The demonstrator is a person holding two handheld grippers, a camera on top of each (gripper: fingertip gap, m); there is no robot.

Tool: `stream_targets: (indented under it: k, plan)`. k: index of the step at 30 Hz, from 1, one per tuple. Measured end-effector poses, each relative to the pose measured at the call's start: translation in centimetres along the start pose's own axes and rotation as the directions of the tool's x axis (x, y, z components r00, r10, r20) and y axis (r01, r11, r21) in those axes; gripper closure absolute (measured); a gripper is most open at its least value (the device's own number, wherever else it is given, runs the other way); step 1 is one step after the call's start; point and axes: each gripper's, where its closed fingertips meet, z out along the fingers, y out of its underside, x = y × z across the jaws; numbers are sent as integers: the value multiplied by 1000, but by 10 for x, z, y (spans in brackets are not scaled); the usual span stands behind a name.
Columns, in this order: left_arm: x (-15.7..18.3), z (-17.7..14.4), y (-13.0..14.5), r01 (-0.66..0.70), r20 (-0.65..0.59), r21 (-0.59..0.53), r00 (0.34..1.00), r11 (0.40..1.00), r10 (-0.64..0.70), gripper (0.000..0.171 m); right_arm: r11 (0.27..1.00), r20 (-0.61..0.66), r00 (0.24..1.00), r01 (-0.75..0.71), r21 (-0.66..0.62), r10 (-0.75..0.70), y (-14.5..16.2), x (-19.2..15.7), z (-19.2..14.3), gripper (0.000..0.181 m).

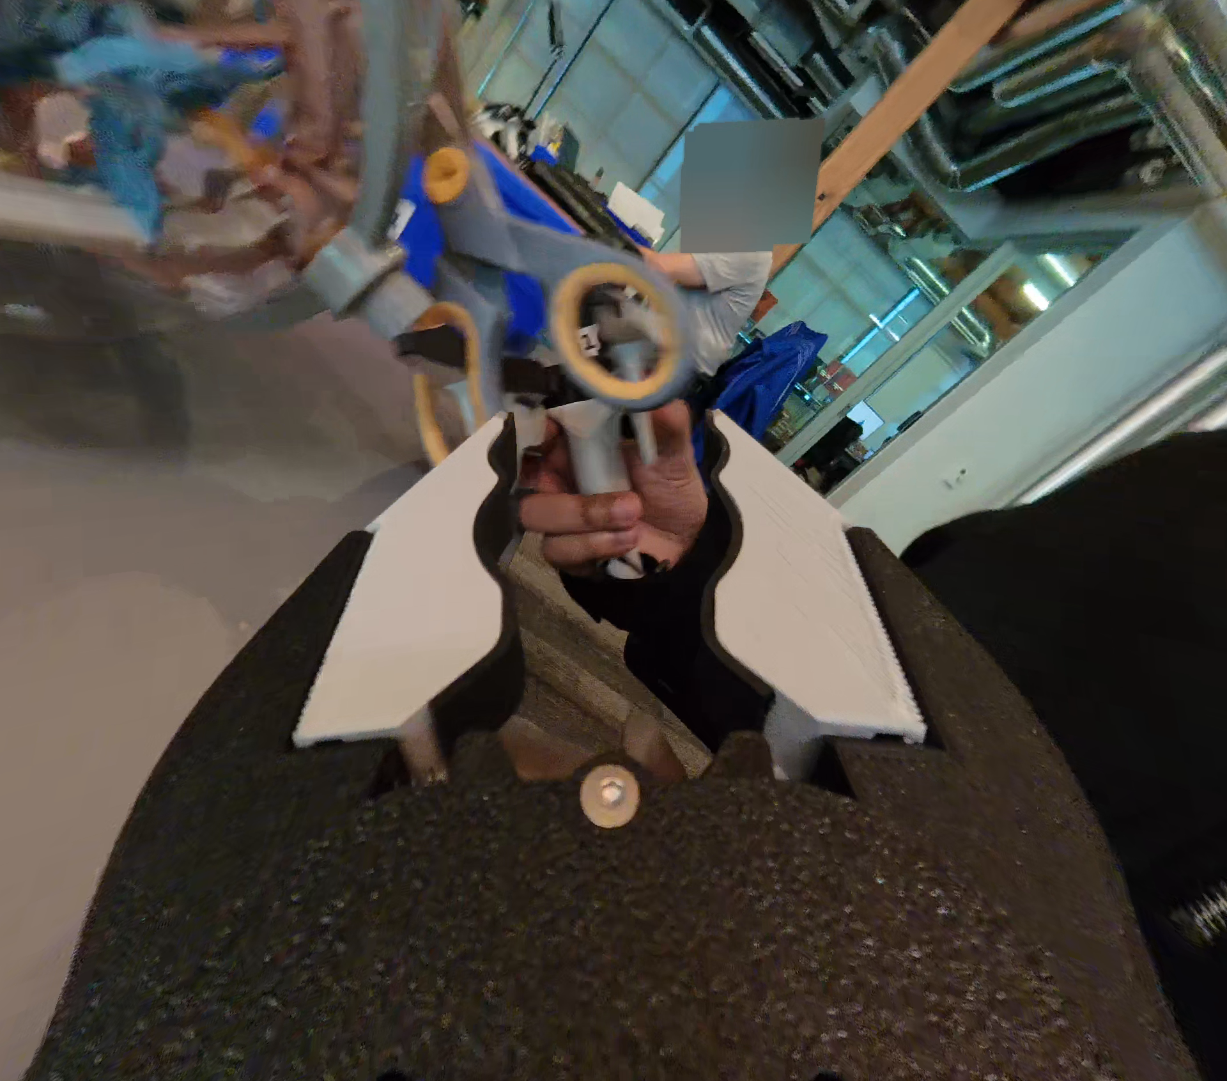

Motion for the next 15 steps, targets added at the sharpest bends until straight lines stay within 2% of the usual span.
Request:
stream_targets:
  k: [2,3,6,8,10,12,15]
  plan:
    - [15,-4,-3,-79,-20,34,997,996,80,118,999,-60,998,36,-6,-37,3,8,4,127]
    - [15,-4,-3,-118,10,38,993,992,118,118,999,-65,997,38,-5,-38,4,8,6,127]
    - [-6,-3,2,-239,194,-33,951,970,241,118,999,-78,996,34,0,-34,9,9,15,126]
    - [-17,-3,3,-303,276,-78,909,950,313,119,997,-130,989,59,-41,-64,17,13,21,125]
    - [-18,-4,2,-350,303,-96,882,932,362,143,989,-185,975,108,-99,-125,26,19,23,126]
    - [-17,-4,1,-359,321,-96,872,928,371,146,987,-200,969,129,-98,-146,25,20,21,126]
    - [-15,-6,-9,-347,349,-34,875,937,337,156,983,-184,966,172,-62,-180,19,16,15,118]
